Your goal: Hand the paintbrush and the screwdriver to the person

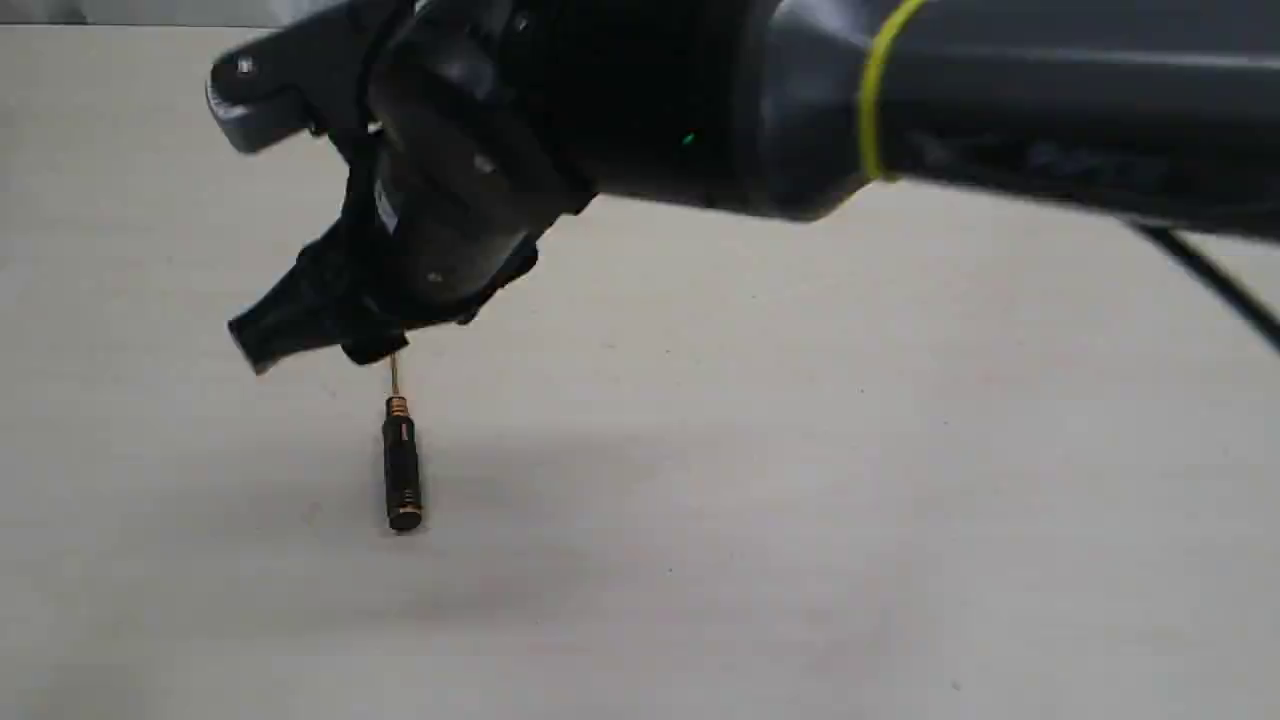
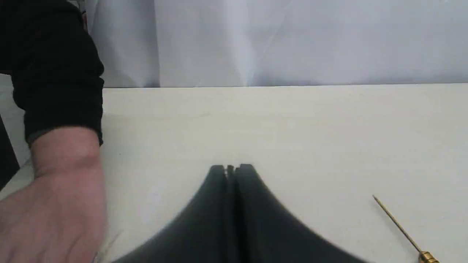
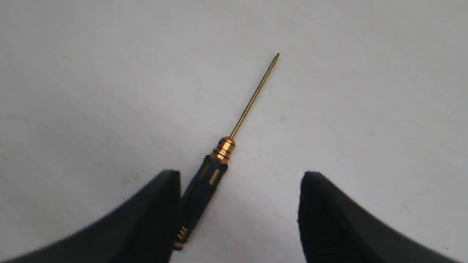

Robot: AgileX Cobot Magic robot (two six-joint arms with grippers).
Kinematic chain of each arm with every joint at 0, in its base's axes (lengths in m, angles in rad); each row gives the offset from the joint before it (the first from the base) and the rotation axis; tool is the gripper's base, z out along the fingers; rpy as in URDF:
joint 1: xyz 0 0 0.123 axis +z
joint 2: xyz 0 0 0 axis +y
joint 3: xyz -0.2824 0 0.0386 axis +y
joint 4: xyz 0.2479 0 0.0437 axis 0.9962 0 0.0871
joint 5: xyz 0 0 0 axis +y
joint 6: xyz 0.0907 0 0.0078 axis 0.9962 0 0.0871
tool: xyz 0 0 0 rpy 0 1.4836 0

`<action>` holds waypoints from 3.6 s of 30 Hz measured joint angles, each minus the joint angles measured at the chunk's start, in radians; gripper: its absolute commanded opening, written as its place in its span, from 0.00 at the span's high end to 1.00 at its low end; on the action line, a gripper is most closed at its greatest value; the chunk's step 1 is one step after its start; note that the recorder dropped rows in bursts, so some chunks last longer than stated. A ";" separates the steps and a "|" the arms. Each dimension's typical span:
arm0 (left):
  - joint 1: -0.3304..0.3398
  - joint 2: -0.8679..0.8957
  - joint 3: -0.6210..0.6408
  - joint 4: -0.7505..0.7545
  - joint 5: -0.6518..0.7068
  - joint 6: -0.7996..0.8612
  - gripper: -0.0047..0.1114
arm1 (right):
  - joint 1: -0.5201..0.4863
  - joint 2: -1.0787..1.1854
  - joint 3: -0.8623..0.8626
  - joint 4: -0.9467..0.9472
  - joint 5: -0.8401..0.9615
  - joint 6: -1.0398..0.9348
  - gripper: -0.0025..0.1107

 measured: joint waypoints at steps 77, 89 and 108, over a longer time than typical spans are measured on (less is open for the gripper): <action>0.000 0.000 0.000 0.000 0.000 0.000 0.96 | 0.022 -0.094 -0.210 -0.343 0.231 -0.036 0.94; 0.000 0.000 0.000 0.000 0.000 0.000 0.96 | 0.022 -0.731 0.661 -0.642 -0.255 0.436 0.94; 0.000 0.000 0.000 0.000 0.000 0.000 0.96 | 0.022 -1.519 1.274 -0.972 -0.400 0.995 0.94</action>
